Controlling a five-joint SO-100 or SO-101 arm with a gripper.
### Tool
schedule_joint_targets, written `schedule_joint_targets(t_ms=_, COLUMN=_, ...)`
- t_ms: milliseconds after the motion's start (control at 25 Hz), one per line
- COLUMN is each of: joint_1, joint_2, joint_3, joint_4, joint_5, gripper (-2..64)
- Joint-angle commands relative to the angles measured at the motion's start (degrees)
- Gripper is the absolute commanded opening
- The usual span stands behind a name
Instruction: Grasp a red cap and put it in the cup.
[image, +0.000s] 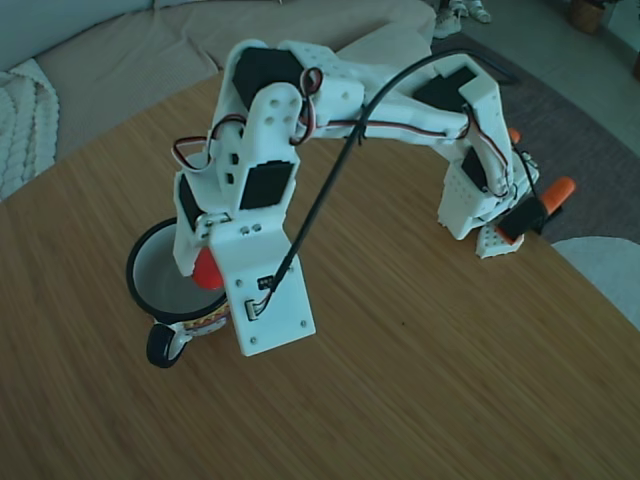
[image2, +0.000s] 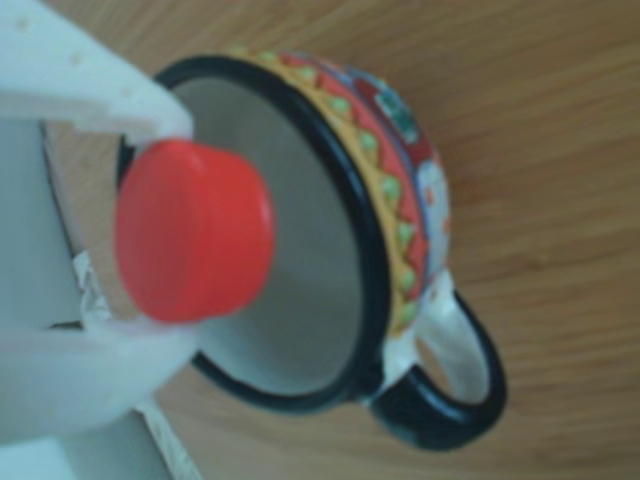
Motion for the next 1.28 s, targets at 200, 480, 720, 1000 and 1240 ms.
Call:
schedule_joint_targets(t_ms=200, joint_1=0.44, joint_2=1.23, joint_3=-7.65, joint_4=-0.97, joint_5=0.44, gripper=-0.7)
schedule_joint_targets(t_ms=480, joint_1=5.36, joint_2=1.23, joint_3=-7.56, joint_4=-0.53, joint_5=0.44, gripper=-0.7)
schedule_joint_targets(t_ms=720, joint_1=6.94, joint_2=1.05, joint_3=-5.36, joint_4=-1.05, joint_5=0.09, gripper=-0.7)
schedule_joint_targets(t_ms=1000, joint_1=6.5, joint_2=-0.97, joint_3=-5.8, joint_4=-1.05, joint_5=0.35, gripper=-0.6)
schedule_joint_targets(t_ms=1240, joint_1=6.59, joint_2=-0.62, joint_3=-6.15, joint_4=-0.97, joint_5=-0.26, gripper=6.3)
